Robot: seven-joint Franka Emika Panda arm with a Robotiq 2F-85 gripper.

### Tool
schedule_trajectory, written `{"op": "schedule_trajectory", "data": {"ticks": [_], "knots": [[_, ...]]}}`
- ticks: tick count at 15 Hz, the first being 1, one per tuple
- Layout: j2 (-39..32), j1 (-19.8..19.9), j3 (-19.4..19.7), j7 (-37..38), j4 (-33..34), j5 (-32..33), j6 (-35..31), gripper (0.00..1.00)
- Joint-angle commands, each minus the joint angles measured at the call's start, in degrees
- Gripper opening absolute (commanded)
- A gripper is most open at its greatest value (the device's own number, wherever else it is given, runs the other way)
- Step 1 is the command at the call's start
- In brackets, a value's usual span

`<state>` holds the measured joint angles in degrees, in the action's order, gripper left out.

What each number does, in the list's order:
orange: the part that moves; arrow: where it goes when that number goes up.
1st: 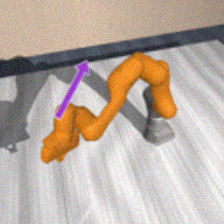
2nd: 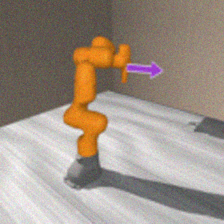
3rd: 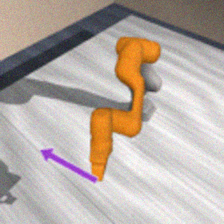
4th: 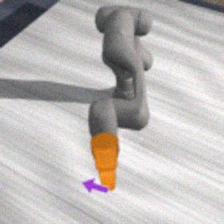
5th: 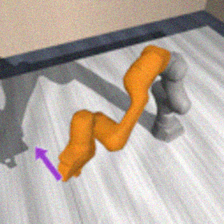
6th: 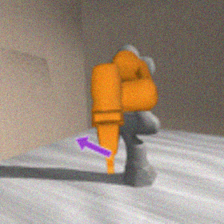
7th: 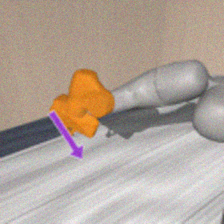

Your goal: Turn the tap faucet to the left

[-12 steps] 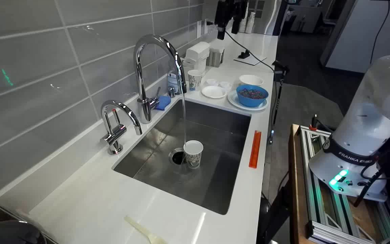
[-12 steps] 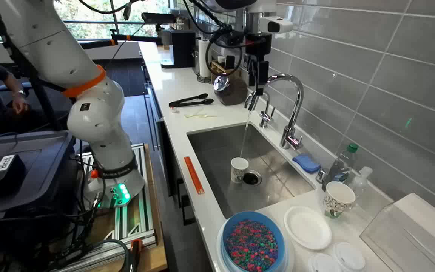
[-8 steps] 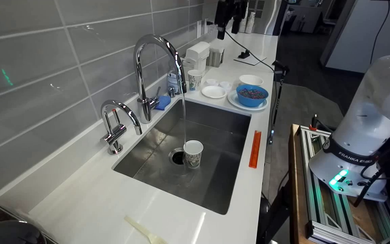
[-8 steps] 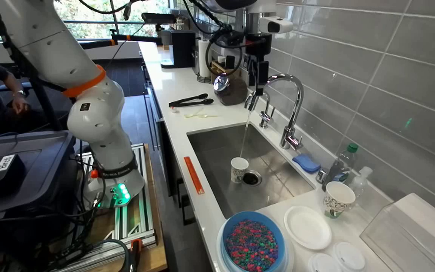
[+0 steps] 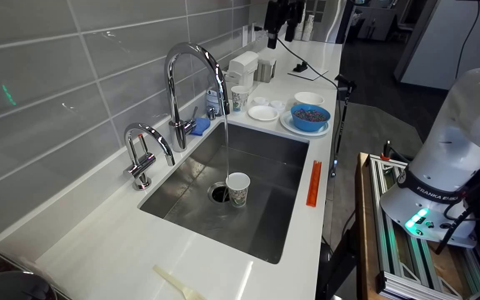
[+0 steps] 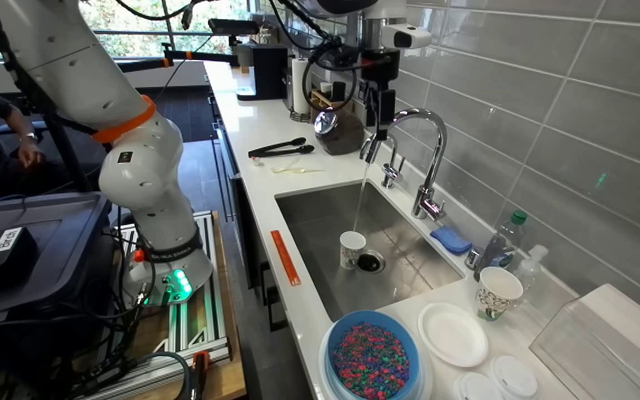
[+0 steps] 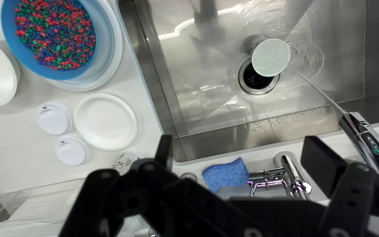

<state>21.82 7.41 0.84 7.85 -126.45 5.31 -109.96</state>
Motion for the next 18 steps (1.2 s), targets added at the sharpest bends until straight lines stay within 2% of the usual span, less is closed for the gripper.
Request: {"op": "schedule_trajectory", "data": {"ticks": [1,6,11,18], "knots": [[0.0,-0.7,0.6,0.2,0.1,0.2,0.1,1.00],[0.0,-0.7,0.6,0.2,0.1,0.2,0.1,1.00],[0.9,-5.4,-1.7,-2.7,-1.6,-2.9,-3.4,1.00],[1.7,-9.0,-4.7,-2.6,-5.2,-2.3,-15.1,1.00]]}}
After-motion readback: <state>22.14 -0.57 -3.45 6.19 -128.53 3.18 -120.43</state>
